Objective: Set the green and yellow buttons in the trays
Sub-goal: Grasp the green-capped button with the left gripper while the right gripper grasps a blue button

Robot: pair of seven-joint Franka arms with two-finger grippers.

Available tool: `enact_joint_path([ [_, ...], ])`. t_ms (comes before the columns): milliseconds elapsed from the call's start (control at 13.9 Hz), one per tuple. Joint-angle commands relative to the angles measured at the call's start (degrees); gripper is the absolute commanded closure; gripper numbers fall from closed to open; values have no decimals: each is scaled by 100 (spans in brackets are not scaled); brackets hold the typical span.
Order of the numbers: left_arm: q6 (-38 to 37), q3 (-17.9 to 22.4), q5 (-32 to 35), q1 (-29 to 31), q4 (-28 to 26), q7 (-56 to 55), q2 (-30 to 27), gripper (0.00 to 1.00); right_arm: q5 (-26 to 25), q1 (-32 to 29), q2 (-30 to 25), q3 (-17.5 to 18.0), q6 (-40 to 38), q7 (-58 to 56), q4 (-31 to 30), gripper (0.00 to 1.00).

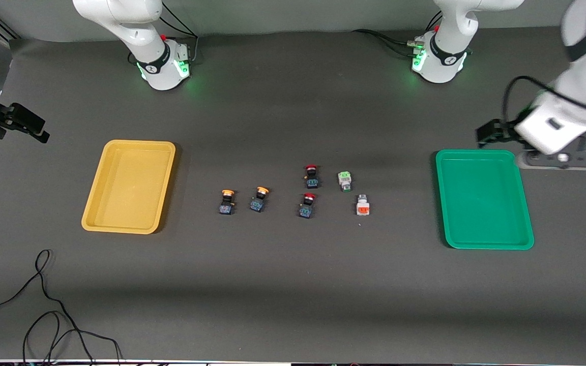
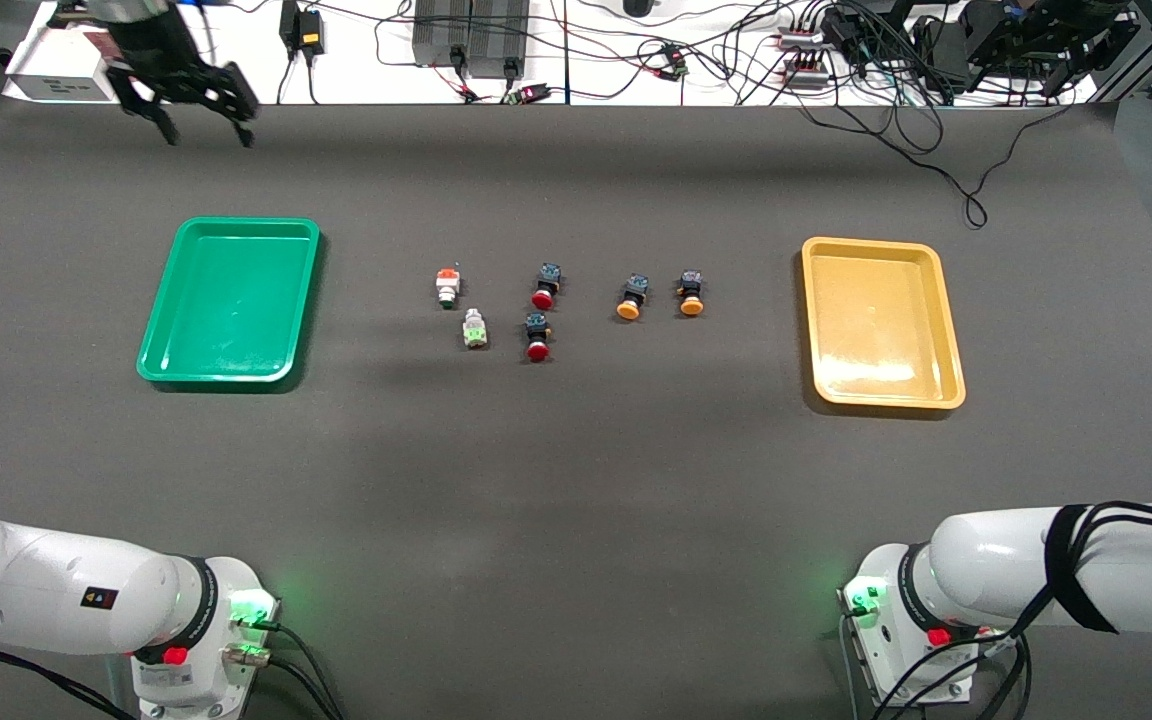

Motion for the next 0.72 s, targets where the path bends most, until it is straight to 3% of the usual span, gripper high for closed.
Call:
enact_joint_path([
  [0,500,55,-153,-559,-404,-871,-57,0,-51,91,83,-64,-36,21,141,0],
  [288,1537,55,-153,-1806,-1028,-2444,-40,0,36,56,109,-64,34,-5,159,0],
  [648,2189,55,-153,-2907,-1126,-3817,240,0,327,47,162,-267,-9,-40,123,0],
])
